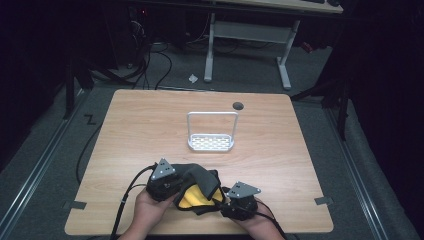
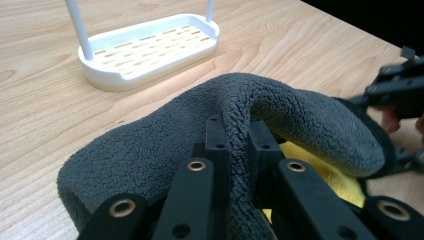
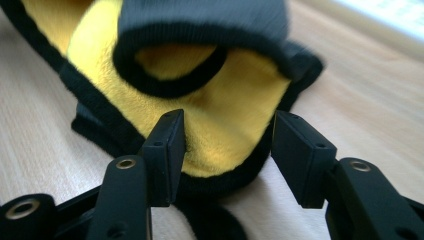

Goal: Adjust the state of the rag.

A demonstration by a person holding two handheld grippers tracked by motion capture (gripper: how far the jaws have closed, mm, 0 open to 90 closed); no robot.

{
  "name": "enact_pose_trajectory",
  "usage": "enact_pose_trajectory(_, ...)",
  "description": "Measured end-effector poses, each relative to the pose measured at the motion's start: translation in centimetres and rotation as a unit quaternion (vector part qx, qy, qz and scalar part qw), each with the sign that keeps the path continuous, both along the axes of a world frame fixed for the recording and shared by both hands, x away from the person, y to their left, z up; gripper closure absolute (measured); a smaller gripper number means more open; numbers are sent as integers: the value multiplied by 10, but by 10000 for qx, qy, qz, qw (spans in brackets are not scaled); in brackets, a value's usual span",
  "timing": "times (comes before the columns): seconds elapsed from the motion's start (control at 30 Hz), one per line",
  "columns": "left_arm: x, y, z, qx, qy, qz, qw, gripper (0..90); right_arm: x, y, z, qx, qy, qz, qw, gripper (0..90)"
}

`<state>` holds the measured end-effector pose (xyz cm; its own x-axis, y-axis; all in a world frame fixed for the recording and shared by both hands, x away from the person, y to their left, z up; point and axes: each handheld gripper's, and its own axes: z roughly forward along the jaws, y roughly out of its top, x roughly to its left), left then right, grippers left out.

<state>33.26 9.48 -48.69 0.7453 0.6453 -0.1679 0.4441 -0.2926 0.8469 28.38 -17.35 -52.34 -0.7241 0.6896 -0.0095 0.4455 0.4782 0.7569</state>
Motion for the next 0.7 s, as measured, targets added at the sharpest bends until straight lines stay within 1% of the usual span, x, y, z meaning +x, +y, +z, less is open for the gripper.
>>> enact_pose_trajectory(0.07,-1,3,1,-38,-15,41,10000,826,2,2,-3,-6,106,68,9999,539)
enact_pose_trajectory(0.13,-1,7,2,-68,-19,94,9999,828,4,2,-4,72,283,135,9995,684)
enact_pose_trajectory(0.17,0,10,2,-66,-26,125,9999,829,5,3,-3,92,347,166,9992,737)
enact_pose_trajectory(0.2,0,10,2,-66,-26,125,9999,829,5,3,-3,79,377,177,9991,793)
enact_pose_trajectory(0.23,1,16,3,-116,-11,211,9997,828,5,4,-2,40,344,177,9992,813)
enact_pose_trajectory(0.3,2,23,4,-174,-10,313,9994,829,4,4,2,-18,132,86,9999,830)
enact_pose_trajectory(0.4,4,36,7,-297,17,427,9986,829,6,-4,11,93,-126,-138,9998,833)
enact_pose_trajectory(0.47,5,42,9,-351,18,477,9982,829,9,-13,17,146,-292,-333,9989,832)
enact_pose_trajectory(0.5,6,44,9,-361,25,487,9982,829,11,-18,19,196,-347,-426,9983,832)
enact_pose_trajectory(0.57,7,45,9,-369,60,461,9982,828,15,-29,22,256,-372,-597,9972,831)
enact_pose_trajectory(0.63,9,42,7,-329,98,390,9986,826,18,-38,25,360,-351,-700,9963,832)
enact_pose_trajectory(0.7,9,38,4,-248,112,330,9991,826,19,-42,27,294,-447,-736,9959,832)
